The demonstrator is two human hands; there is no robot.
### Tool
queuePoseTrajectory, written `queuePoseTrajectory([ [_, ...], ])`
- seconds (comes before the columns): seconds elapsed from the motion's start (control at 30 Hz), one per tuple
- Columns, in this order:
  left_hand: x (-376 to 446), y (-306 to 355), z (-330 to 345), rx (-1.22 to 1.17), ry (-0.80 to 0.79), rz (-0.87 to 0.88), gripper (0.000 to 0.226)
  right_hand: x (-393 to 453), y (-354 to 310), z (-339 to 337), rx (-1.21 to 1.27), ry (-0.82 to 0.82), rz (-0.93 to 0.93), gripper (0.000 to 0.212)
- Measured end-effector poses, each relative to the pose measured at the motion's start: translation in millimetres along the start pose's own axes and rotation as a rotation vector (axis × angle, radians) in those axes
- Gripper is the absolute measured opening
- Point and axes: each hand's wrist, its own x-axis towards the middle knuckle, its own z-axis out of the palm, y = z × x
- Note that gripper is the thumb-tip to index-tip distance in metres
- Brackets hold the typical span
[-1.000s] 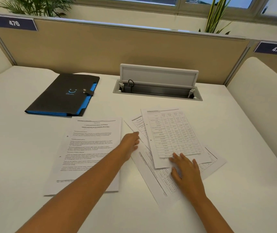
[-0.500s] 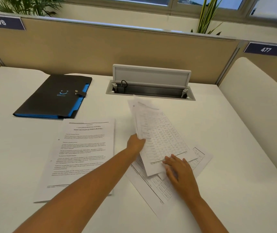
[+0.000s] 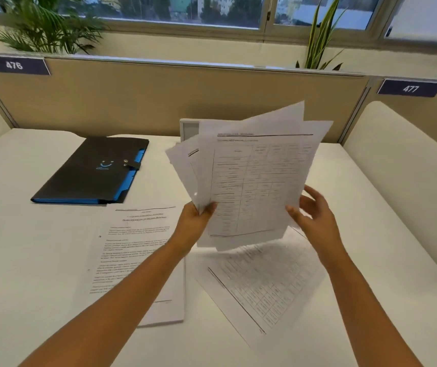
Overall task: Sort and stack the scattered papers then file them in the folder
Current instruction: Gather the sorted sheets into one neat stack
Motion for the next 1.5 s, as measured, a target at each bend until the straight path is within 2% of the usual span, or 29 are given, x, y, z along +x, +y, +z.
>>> queuePoseTrajectory([
  [0.13, -2.1, 19.5, -6.7, 0.029, -0.028, 0.097, 0.012, 1.8, -25.5, -5.0, 0.146, -0.047, -0.095, 0.043],
  [0.2, -4.4, 30.7, -5.5, 0.038, -0.062, 0.126, 0.023, 1.1, -33.8, -4.9, 0.179, -0.072, -0.119, 0.035],
  [0.3, -7.7, 44.3, -0.7, 0.063, -0.105, 0.176, 0.038, -0.7, -43.1, -3.6, 0.182, -0.070, -0.143, 0.034],
  [0.6, -5.3, 56.9, 7.0, -0.017, 0.014, 0.227, 0.021, -4.5, -62.0, -4.9, 0.245, -0.097, -0.203, 0.026],
  [0.73, -9.1, 35.1, 11.4, 0.008, -0.072, 0.166, 0.025, -9.1, -44.3, 1.4, 0.259, -0.098, -0.137, 0.030],
  [0.9, -18.1, -10.8, 15.8, 0.081, -0.112, 0.017, 0.039, -18.6, 6.3, 20.0, 0.208, -0.098, 0.059, 0.035],
  [1.0, -26.6, -31.6, 14.9, 0.141, -0.112, -0.067, 0.043, -25.7, 37.9, 27.4, 0.078, -0.163, 0.135, 0.037],
  [1.1, -33.4, -39.9, 14.0, 0.134, -0.109, -0.111, 0.043, -31.1, 48.2, 36.4, 0.025, -0.232, 0.136, 0.049],
  [1.2, -33.5, -38.2, 12.5, 0.177, -0.050, -0.106, 0.042, -30.8, 37.9, 52.6, 0.038, -0.205, 0.103, 0.048],
  [1.3, -34.5, -33.7, -1.7, 0.203, 0.099, -0.089, 0.039, -30.6, 29.4, 70.8, 0.067, -0.176, 0.101, 0.042],
  [1.4, -41.0, -36.1, -35.4, 0.284, 0.226, -0.111, 0.039, -39.4, 29.3, 87.8, 0.039, -0.218, 0.122, 0.043],
  [1.5, -53.2, -43.6, -75.1, 0.461, 0.268, -0.157, 0.038, -53.1, 32.7, 105.0, -0.016, -0.303, 0.149, 0.047],
])
